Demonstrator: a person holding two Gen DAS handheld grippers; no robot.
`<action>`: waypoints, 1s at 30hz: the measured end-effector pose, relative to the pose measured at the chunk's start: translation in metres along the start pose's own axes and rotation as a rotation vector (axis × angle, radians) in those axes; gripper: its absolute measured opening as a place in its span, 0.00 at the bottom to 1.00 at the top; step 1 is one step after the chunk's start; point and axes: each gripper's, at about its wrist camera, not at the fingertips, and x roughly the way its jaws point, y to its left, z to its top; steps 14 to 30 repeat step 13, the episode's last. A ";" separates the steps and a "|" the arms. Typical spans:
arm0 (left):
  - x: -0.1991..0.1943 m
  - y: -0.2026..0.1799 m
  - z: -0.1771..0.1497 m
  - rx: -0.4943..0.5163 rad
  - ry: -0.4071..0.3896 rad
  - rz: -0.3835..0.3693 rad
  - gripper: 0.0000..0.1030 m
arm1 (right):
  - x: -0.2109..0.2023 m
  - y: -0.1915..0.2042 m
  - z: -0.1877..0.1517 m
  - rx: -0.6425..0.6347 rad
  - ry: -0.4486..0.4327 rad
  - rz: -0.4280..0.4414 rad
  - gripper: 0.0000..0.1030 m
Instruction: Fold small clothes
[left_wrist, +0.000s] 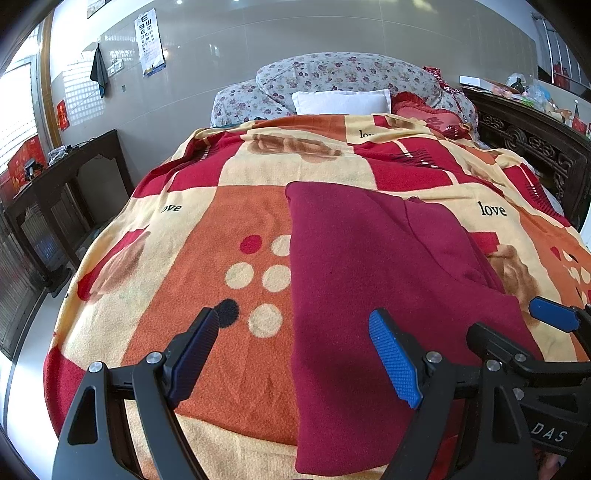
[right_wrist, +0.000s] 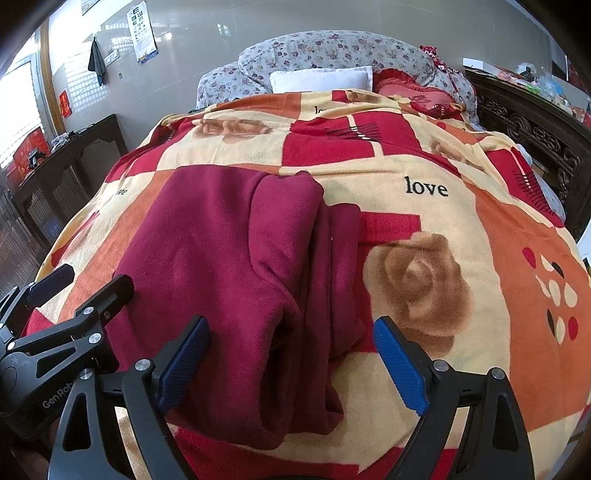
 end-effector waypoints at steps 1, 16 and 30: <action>0.000 0.001 0.000 -0.001 0.000 -0.002 0.81 | 0.000 0.000 0.000 -0.001 0.000 0.000 0.91; 0.001 0.002 0.001 0.003 -0.010 -0.007 0.81 | 0.000 -0.002 -0.001 -0.005 0.002 0.000 0.91; 0.001 0.002 0.001 0.003 -0.010 -0.007 0.81 | 0.000 -0.002 -0.001 -0.005 0.002 0.000 0.91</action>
